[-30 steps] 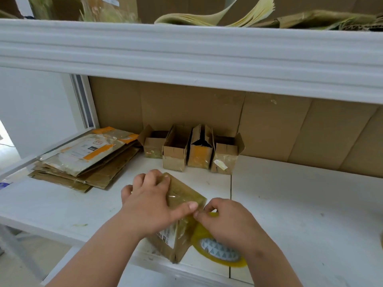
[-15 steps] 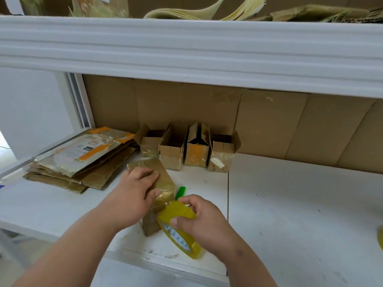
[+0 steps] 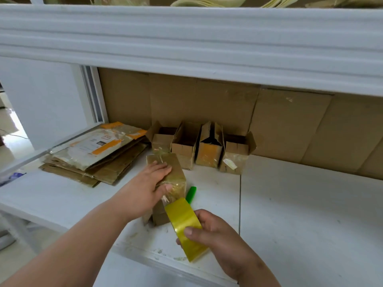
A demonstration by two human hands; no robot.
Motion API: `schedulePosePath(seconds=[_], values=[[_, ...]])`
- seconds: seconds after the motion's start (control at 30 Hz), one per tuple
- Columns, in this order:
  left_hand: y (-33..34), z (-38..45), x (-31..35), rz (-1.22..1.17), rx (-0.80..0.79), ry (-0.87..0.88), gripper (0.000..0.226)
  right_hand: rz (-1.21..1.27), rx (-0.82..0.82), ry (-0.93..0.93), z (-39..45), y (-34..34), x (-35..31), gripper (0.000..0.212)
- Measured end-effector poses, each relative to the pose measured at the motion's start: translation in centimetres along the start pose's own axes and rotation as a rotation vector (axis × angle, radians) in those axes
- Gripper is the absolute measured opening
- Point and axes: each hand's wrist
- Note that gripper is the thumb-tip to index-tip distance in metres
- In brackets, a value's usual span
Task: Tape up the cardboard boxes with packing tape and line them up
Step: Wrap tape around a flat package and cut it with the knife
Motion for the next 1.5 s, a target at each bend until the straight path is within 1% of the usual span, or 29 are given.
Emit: schedulePosePath(seconds=[0.1,0.27,0.33,0.43,0.5,0.6,0.7,0.8,0.87,0.93,1.03,1.1,1.17,1.27,1.43,1.5], values=[[0.1,0.7,-0.1,-0.003,0.0,-0.001,0.06,-0.031,-0.019,-0.003,-0.1,0.4,0.4,0.045],[0.2,1.1,-0.3,-0.039,0.002,-0.067,0.063,0.033,-0.041,-0.002,0.0,0.6,1.2,0.045],[0.5,1.0,-0.3,-0.075,0.033,-0.088,0.058,0.058,-0.039,-0.011,0.0,0.5,1.3,0.046],[1.0,0.8,-0.3,-0.125,0.086,-0.045,0.041,0.06,-0.014,-0.034,0.1,0.4,1.3,0.046],[1.2,1.0,-0.4,-0.132,0.106,-0.028,0.037,0.049,-0.009,-0.044,0.2,0.2,1.3,0.047],[1.1,0.9,-0.8,-0.143,0.102,-0.005,0.039,0.026,-0.032,-0.041,0.4,-0.4,1.1,0.04],[1.1,0.7,-1.3,-0.16,0.067,0.02,0.048,-0.034,-0.07,-0.018,0.5,-0.9,0.8,0.042],[1.2,0.6,-1.5,-0.173,0.077,0.029,0.052,-0.095,-0.105,0.01,0.7,-1.2,0.5,0.028],[1.3,0.5,-1.7,-0.168,0.099,0.037,0.053,-0.098,-0.142,0.033,1.0,-1.4,0.3,0.024],[1.4,0.5,-1.7,-0.157,0.118,0.033,0.053,-0.088,-0.181,0.057,1.2,-1.6,-0.1,0.028],[1.7,0.2,-1.9,-0.164,0.157,0.024,0.051,-0.057,-0.195,0.067,1.4,-2.2,-0.2,0.048],[1.7,0.1,-1.8,-0.182,0.196,0.019,0.047,-0.035,-0.192,0.069,1.6,-2.5,-0.1,0.056],[1.7,0.1,-1.6,-0.164,0.218,-0.01,0.045,-0.049,-0.214,0.071,1.8,-2.4,0.0,0.056],[1.7,0.4,-1.2,-0.135,0.227,-0.049,0.043,-0.079,-0.243,0.067,2.0,-2.2,0.0,0.05],[1.5,0.5,-1.0,-0.151,0.22,-0.074,0.04,-0.093,-0.224,0.04,1.8,-2.0,0.3,0.041],[1.5,0.5,-0.8,-0.156,0.229,-0.081,0.039,-0.065,-0.212,0.034,1.5,-1.9,0.5,0.046]])
Point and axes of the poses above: each hand's wrist, its own z-axis towards the middle knuckle, its own y-axis out of the palm, x = y × z, and after that the axes turned 3 degrees about -y, right-handed
